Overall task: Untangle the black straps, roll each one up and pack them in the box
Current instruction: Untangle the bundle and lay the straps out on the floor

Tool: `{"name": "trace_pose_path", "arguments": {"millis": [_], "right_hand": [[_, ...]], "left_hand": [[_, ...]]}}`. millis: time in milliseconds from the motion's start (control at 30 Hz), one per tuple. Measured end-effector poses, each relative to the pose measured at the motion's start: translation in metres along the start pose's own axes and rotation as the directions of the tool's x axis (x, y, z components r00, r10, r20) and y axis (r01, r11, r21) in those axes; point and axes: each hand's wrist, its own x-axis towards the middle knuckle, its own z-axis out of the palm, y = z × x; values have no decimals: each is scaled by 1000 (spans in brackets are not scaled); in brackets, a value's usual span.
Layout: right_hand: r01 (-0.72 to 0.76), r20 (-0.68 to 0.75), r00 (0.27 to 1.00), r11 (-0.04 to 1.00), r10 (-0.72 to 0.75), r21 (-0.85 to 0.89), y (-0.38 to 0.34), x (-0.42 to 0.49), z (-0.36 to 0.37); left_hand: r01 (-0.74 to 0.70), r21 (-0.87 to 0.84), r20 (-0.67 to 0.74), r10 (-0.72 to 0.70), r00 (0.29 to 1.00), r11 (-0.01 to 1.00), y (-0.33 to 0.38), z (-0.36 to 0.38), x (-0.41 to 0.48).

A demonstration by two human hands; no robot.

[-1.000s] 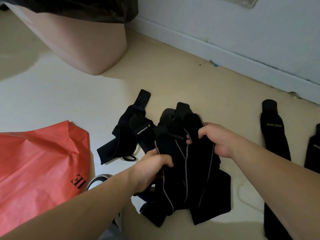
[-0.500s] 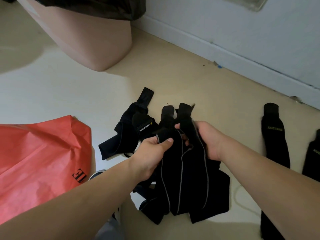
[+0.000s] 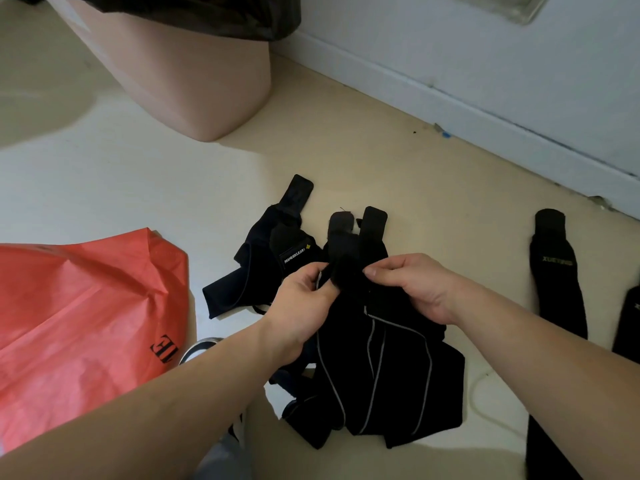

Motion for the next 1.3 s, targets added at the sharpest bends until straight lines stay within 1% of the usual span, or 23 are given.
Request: {"name": "trace_pose_path", "arguments": {"millis": [133,200,300,400,500,600,667,733,833,900,1000,1100,1167,1233,1300], "right_hand": [[-13,58,998,999,15,-42,1,1,-3],[-25,66,997,999,26,-20,-1,-1,-7],[-49,32,998,998,48,28,-4,-2,-13],[-18,7,1000,996,18,91,-5,-2,-11],[9,65,998,987,-20,160,-3,-2,-8],[28,144,988,983,-54,181,-7,-4,-4],[37,164,984,986,-64,162,-9,-5,-3],[32,155,986,988,-55,149,-8,-3,-3],[39,101,994,993,-51,114,-6,1,-3],[60,109,992,995,-68,80,-6,-1,-1],[101,159,983,994,-95,-30,-4,-4,-1],[111,131,987,981,-90,-160,0,0,-4],[79,90,994,976,-62,-204,2,2,-5],[49,50,998,961,-37,-273,3,6,-7],[39,64,998,952,-20,-302,3,5,-8]], "left_hand": [[7,21,-61,-6,998,1000,-4,-2,4],[0,44,-70,3,998,999,-7,-6,7],[-18,12,-47,18,999,1000,-11,-10,6],[10,-31,0,-10,1000,999,-10,-9,4],[37,-75,24,-35,999,997,-7,-5,3],[26,-46,-1,-26,1000,999,-6,-4,4],[17,-15,-22,-18,1000,1000,-7,-5,5],[10,2,-32,-10,999,1000,-8,-6,6],[14,-72,-8,-15,1000,997,-7,-8,7],[11,-120,8,-10,1000,993,-7,-7,7],[5,-122,-13,-7,1000,992,-7,-6,7],[1,-83,-56,-6,998,997,-7,-7,7],[-3,-42,-59,0,998,999,-9,-8,9],[-9,-37,-49,7,999,999,-11,-9,10],[-10,-39,-45,8,999,999,-13,-10,11]]}}
